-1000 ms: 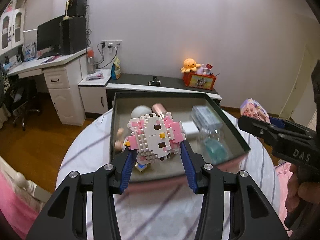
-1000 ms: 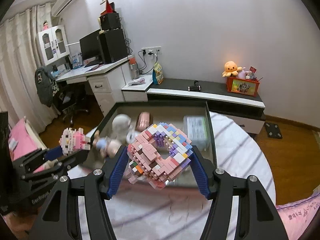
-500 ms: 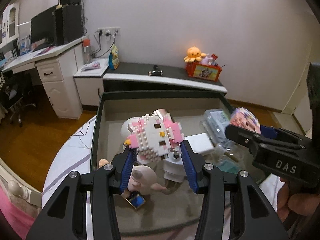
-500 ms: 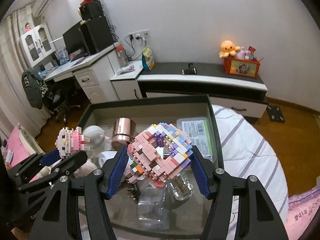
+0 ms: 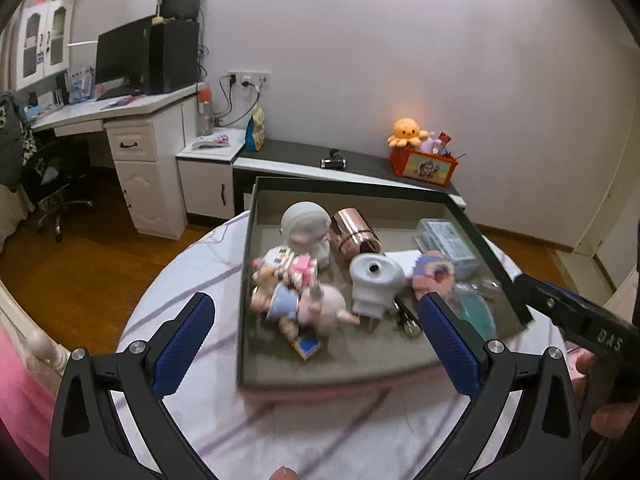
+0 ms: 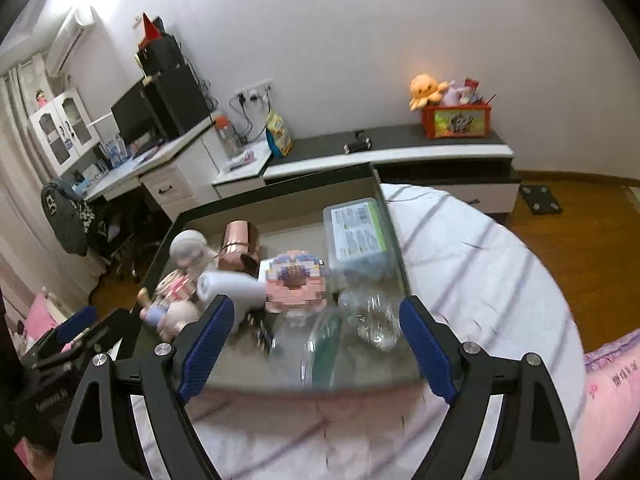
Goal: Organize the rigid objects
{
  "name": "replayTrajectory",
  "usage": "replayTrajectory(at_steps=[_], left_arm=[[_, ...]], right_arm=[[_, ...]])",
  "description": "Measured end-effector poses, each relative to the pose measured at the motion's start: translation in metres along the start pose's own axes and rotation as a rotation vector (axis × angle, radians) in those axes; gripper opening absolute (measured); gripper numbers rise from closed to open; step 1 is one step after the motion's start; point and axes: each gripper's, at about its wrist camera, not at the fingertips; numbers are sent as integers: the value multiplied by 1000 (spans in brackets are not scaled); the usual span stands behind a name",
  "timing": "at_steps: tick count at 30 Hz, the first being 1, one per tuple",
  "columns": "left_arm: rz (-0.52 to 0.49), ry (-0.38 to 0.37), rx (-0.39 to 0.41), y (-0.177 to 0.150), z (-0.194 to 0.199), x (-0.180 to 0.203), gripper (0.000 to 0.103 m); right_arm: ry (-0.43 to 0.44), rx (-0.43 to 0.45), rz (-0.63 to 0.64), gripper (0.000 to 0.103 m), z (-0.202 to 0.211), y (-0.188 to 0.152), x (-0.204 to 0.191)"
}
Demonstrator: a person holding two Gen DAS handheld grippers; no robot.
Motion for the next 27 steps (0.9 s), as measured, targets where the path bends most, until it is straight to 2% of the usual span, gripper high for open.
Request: replayTrajectory(at_steps=[2, 7, 14, 20, 27], left_arm=[[-4, 10, 18, -11, 20, 0, 103], [11, 19, 53, -36, 62, 0, 103], [26, 45, 72, -67, 98, 2, 103], [32, 60, 74, -93, 113, 6, 103], [22, 69, 75, -109, 122, 11, 103]], right_arm=[[6, 23, 8, 86, 20, -16, -2], [-56, 64, 20, 86, 62, -58, -1], [-145, 114, 19, 86, 97, -92, 1], [-136, 135, 20, 86, 115, -117, -9], [-100, 123, 29, 87, 111, -129, -20]])
Point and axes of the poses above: each gripper's, at about its wrist camera, not at the fingertips, and z roughly against the way its jaws point, x to its right, y to its top, and after that the axes turned 3 degrees about -x, right-handed
